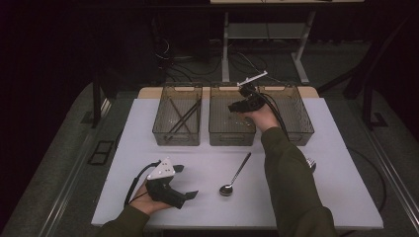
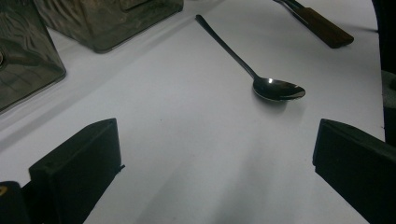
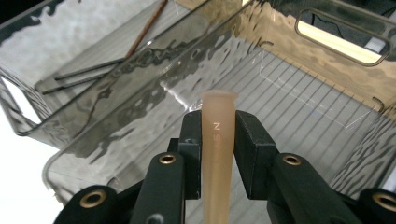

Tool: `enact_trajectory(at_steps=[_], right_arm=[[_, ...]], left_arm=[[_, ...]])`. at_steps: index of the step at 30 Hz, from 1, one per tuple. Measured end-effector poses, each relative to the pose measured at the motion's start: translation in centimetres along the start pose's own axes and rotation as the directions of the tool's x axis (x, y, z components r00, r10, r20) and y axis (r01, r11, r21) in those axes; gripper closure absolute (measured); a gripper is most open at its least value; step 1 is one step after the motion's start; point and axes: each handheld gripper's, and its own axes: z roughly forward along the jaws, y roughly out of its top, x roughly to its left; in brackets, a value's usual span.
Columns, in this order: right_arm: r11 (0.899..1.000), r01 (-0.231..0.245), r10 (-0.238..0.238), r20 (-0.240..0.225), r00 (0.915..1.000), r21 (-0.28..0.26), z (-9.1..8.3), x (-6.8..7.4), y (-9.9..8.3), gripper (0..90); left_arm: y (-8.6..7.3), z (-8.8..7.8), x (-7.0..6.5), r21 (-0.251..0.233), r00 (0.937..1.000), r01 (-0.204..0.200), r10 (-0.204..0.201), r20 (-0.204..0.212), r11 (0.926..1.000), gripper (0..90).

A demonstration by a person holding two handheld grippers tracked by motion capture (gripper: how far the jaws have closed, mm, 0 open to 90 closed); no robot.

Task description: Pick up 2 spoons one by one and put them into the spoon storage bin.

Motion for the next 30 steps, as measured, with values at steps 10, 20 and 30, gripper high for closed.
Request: enact_trajectory(at_steps=[10, 20, 30], right_arm=[[0.999, 0.017, -0.018, 0.021, 0.9996, 0.046, 1.3, 0.4, -0.4, 66.1], [1.0, -0.012, 0.012, -0.019, 0.9997, 0.011, 0.6, 0.4, -0.4, 47.7], [0.996, 0.025, -0.03, -0.062, 0.9976, -0.087, -2.5, 1.6, -0.7, 46.5]], left_arm=[[0.0, 0.0, 0.0, -0.003, 1.0, -0.007, 0.007, 0.001, 1.0, 0.3], [0.0, 0.1, -0.1, 0.0, 1.0, -0.001, 0.001, 0.005, 1.0, 0.3], [0.0, 0.2, 0.0, -0.004, 1.0, -0.001, 0.001, 0.002, 1.0, 0.3]])
